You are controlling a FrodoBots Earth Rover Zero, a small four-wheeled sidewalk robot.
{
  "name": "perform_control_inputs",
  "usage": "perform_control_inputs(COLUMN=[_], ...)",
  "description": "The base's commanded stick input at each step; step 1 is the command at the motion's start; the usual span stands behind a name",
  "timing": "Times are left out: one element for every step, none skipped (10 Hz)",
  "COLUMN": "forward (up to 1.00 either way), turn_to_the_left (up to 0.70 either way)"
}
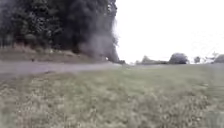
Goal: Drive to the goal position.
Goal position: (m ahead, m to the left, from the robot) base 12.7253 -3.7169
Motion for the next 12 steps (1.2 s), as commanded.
perform_control_inputs(forward=[0.7, 0.7, 0.7, 0.7, 0.7, 0.7, 0.7, 0.7, 0.7, 0.7, 0.7, 0.7], turn_to_the_left=[-0.35, -0.35, -0.35, -0.35, -0.35, -0.35, -0.31, -0.27, -0.23, 0.0, 0.0, 0.0])
